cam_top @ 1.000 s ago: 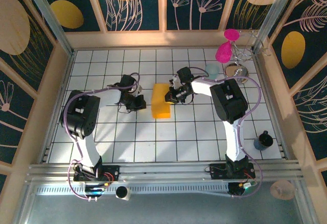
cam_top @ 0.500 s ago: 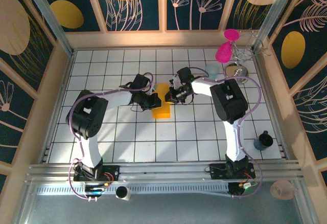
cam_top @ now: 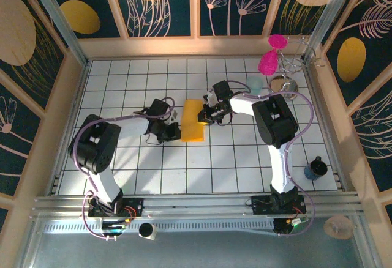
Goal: Fold a paper plane with a square sheet of paper (pick it up from the middle)
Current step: First fold in half a square sheet of paper at the center of the table.
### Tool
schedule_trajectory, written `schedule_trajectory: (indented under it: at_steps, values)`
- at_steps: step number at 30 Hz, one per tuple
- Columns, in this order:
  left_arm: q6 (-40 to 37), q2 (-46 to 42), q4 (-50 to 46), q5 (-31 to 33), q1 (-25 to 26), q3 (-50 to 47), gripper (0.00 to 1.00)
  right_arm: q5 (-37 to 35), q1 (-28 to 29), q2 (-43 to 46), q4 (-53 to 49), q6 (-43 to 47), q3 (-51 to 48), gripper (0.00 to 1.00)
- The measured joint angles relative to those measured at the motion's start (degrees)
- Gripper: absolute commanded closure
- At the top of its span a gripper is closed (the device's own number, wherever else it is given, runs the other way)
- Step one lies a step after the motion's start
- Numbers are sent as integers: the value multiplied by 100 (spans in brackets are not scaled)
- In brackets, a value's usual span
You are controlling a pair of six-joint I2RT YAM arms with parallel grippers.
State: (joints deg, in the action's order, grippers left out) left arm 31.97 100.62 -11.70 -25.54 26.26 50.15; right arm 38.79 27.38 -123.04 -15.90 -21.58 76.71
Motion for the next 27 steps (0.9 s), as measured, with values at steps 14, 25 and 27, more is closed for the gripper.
schedule_trajectory:
  at_steps: [14, 25, 27]
  values:
    - [761, -37, 435, -136, 238, 428, 94, 13, -7, 4, 55, -39, -33, 98]
    - [553, 490, -31, 20, 435, 623, 96, 13, -7, 4, 68, -120, -37, 98]
    - [439, 457, -26, 72, 435, 562, 96, 13, -7, 4, 68, -125, -37, 98]
